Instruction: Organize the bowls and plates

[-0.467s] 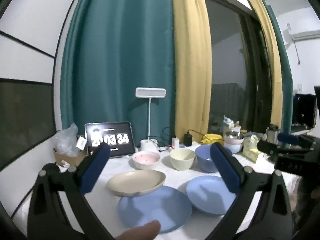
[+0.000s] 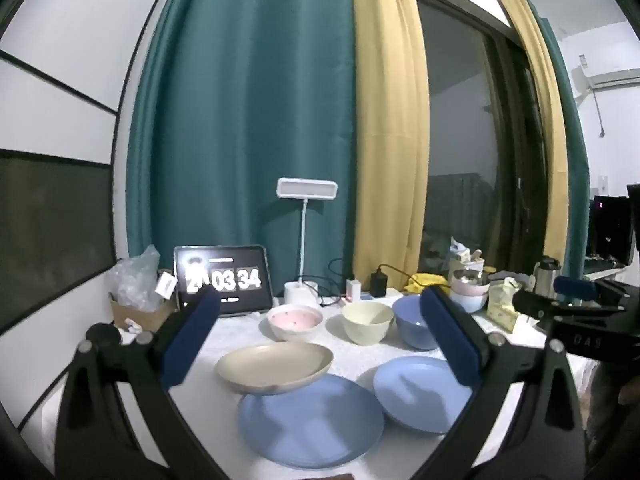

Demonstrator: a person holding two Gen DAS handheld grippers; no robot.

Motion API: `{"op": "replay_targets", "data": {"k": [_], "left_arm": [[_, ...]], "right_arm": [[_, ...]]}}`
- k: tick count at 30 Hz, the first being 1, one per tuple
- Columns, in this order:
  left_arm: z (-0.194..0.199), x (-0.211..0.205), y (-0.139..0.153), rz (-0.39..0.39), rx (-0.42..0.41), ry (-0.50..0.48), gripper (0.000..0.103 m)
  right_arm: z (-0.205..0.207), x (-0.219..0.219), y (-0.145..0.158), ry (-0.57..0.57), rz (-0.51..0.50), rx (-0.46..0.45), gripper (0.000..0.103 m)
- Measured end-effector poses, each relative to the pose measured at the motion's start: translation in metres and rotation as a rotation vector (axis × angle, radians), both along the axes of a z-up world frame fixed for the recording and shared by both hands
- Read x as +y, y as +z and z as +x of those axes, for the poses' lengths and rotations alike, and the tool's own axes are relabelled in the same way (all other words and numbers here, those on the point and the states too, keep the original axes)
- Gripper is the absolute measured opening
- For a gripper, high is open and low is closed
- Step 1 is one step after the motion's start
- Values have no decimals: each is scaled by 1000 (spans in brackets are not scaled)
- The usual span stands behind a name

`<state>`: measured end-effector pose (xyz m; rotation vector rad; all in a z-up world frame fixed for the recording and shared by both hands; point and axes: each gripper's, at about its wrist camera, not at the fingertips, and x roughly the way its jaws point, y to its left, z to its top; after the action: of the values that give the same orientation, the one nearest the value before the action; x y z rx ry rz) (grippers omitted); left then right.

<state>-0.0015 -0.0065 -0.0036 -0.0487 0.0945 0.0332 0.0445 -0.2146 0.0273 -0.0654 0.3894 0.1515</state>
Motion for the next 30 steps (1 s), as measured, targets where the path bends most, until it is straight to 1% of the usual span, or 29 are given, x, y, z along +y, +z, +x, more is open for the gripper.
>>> {"op": "replay_targets", "data": {"k": [30], "left_arm": [[-1,2,2,-4,6,1,101]], "right_arm": [[-1,1,1,-1,1,3,81]]}}
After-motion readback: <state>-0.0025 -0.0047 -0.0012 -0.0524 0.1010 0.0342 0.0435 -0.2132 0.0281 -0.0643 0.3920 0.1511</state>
